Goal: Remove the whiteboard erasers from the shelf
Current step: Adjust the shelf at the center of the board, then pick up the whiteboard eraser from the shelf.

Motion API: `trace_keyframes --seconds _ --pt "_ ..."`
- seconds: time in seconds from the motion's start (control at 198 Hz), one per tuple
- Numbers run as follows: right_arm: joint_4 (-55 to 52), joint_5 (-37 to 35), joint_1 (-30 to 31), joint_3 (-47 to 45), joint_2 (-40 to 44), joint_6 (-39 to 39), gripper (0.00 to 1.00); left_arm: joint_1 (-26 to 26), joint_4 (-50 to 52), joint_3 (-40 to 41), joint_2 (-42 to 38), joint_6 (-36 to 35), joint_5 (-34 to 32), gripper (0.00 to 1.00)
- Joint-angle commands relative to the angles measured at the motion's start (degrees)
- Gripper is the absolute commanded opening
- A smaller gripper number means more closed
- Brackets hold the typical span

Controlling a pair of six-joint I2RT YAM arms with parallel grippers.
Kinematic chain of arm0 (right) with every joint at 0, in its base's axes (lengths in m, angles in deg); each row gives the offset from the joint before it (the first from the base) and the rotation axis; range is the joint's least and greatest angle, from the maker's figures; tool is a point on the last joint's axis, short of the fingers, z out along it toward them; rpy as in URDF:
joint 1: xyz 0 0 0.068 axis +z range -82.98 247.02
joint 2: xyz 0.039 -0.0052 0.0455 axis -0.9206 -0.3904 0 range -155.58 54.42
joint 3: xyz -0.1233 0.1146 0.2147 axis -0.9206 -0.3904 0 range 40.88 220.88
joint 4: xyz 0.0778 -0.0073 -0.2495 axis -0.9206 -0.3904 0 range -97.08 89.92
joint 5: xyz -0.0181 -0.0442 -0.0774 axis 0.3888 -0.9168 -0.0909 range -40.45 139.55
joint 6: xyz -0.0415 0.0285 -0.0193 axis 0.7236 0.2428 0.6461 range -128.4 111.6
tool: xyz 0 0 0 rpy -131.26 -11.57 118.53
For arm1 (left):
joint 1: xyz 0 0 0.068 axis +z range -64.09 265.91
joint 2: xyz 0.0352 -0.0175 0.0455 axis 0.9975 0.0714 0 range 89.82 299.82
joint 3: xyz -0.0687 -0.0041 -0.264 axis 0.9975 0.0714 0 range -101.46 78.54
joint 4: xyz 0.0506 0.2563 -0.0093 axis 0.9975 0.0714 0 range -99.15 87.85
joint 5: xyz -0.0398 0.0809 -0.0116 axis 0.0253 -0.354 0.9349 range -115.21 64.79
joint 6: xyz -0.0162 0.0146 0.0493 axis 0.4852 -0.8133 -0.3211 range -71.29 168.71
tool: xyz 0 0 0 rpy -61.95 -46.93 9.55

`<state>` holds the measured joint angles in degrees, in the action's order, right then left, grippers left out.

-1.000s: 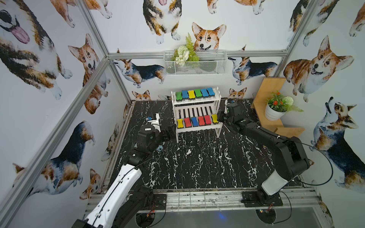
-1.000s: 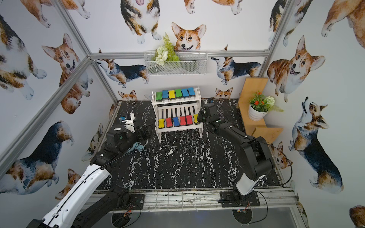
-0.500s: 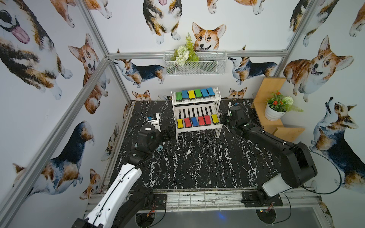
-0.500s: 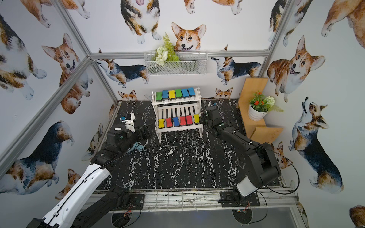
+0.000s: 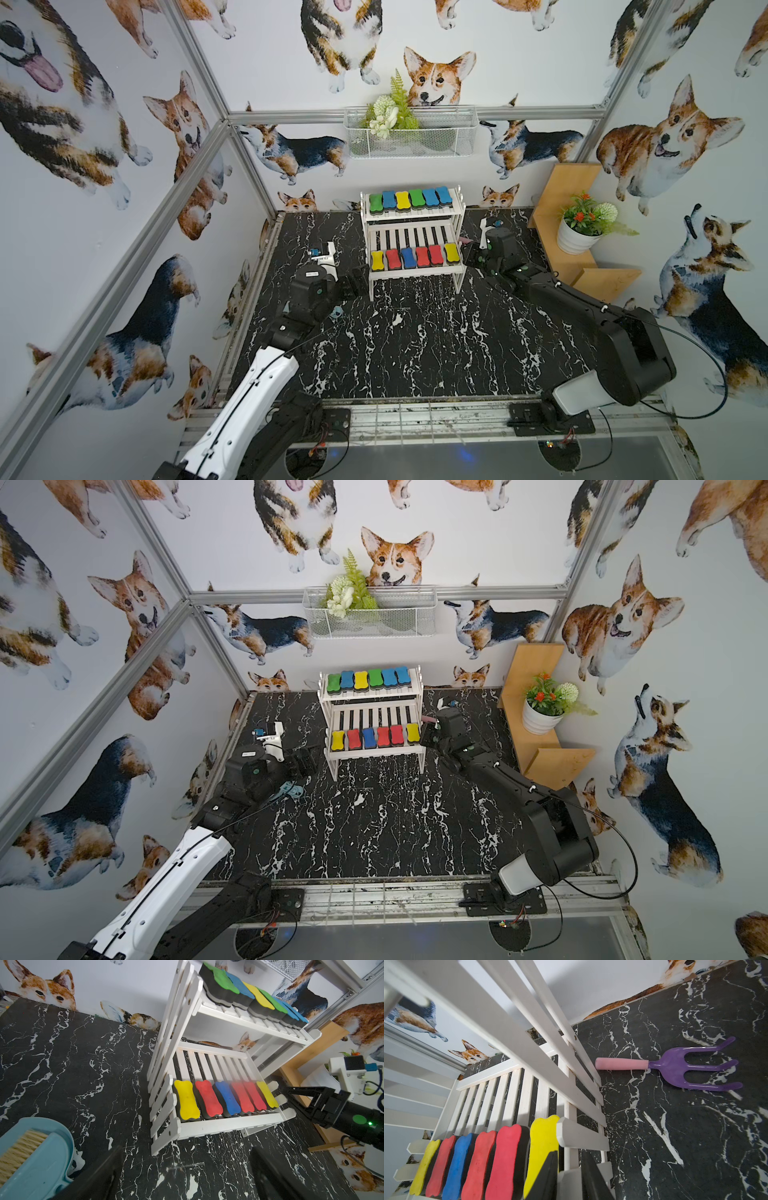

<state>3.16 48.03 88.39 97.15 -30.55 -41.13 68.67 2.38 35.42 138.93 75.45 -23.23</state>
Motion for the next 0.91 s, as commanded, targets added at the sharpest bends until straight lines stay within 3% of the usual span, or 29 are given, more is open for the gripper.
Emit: trace_keyframes --seconds 0.0,0.207,0.383,0.545,0.903 --pt "-2.7 -0.1 0.3 -1.1 0.7 -0.8 0.26 0.2 -0.6 0.3 -0.2 -0.6 0.0 0.99" --pt "-8.3 -2.5 0.3 5.4 3.7 2.7 0.50 0.3 -0.9 -0.3 -0.1 -1.2 0.8 0.99" --pt "-17.3 0.5 1.4 20.0 4.1 8.0 0.57 0.3 -1.0 -0.7 0.9 -1.3 1.7 0.99" --pt "-26.8 -1.4 4.7 39.0 -6.4 11.5 0.61 0.4 -2.0 0.0 0.4 -1.3 1.9 0.99" --pt "-44.6 -7.3 4.8 75.1 -30.4 15.3 0.59 0.5 -1.2 -0.6 -0.8 -2.4 0.6 0.99"
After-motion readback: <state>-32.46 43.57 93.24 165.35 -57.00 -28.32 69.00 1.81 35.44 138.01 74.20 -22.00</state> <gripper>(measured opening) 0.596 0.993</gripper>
